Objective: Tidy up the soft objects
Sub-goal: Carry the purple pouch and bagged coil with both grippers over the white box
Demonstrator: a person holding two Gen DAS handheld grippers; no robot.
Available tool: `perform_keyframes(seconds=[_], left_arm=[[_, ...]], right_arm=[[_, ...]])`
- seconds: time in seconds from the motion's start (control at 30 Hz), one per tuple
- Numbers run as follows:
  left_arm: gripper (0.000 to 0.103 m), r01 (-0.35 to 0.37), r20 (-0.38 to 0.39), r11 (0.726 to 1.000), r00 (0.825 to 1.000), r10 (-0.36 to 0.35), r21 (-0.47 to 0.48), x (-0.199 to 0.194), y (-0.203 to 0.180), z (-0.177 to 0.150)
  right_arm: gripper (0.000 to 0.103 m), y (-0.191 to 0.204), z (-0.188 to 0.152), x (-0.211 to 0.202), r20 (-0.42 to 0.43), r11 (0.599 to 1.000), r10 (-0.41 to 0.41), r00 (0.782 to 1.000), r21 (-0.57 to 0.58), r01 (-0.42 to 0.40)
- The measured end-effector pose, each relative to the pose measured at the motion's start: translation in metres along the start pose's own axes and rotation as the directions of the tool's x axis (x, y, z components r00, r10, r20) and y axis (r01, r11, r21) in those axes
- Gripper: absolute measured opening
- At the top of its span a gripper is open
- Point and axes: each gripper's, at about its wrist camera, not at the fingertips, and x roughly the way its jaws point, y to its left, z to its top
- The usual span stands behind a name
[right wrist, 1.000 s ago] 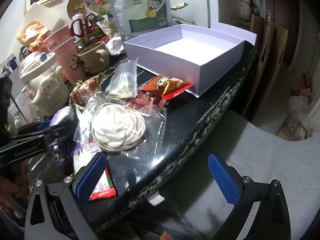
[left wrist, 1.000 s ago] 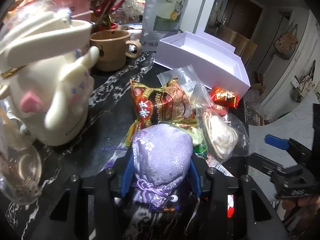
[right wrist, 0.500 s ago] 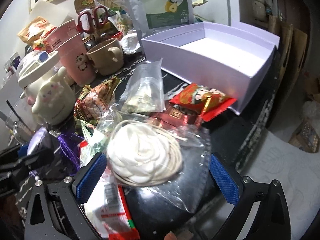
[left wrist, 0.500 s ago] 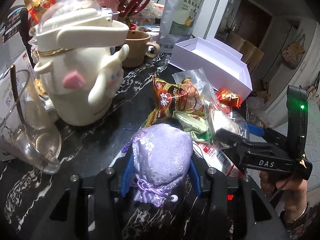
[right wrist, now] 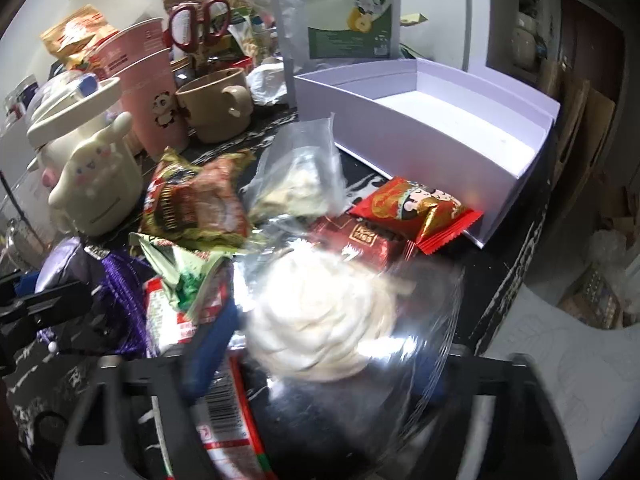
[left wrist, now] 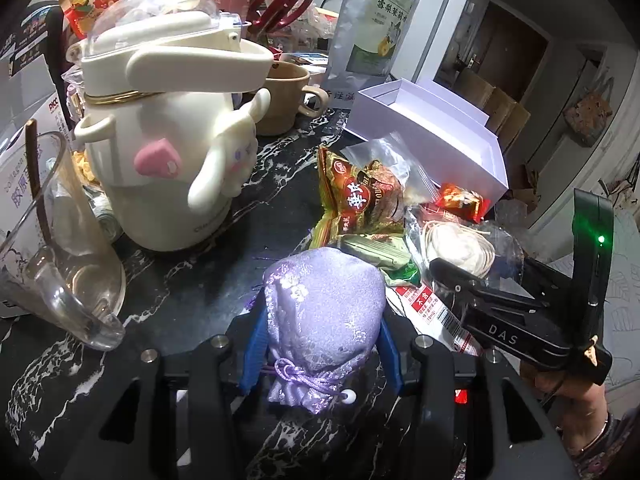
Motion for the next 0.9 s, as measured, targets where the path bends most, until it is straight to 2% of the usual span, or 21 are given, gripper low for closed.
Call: perform_keyframes(seconds=[0.03, 0.07, 0.2, 0.3, 0.5, 0.9], left_arm=[[0.047, -0.002, 0.001, 1.0, 1.0, 0.002, 0.002, -0.001, -0.001, 0.0], [0.047, -0.005, 0.002, 1.0, 1.0, 0.005, 0.004, -0.001, -0.001, -0.001], [0.047, -0.011, 0.009, 1.0, 1.0, 0.011, 0.011, -0.005, -0.004, -0.002], [0.047, -0.019, 0.018, 1.0, 1.0, 0.019, 0.021, -0.009, -0.008, -0.002], [0.047, -0.013, 0.039, 0.999, 0.999, 0.011, 0.043, -0.019, -0.017, -0.001], [0.047, 0.024, 0.114, 0.991, 0.993, -0.039, 0.129, -0.043, -0.056, 0.019]], right_arm=[[0.056, 0.001, 0.0, -0.001, 0.001, 1.0, -0.004, 1.0, -0.005, 0.004], [0.046, 0.0, -0.001, -0.002, 0.007, 1.0, 0.01, 1.0, -0.003, -0.01], [0.029, 0.001, -0.003, -0.005, 0.007, 0.998, 0.065, 0.998, 0.002, -0.065], [0.026, 0.001, -0.005, -0.009, 0.018, 0.997, 0.082, 0.996, 0.008, -0.082], [0.025, -0.003, -0.01, -0.027, 0.054, 0.995, 0.098, 0.994, 0.015, -0.099], [0.025, -0.012, -0.015, -0.081, 0.108, 0.991, 0.132, 0.985, 0.02, -0.135]])
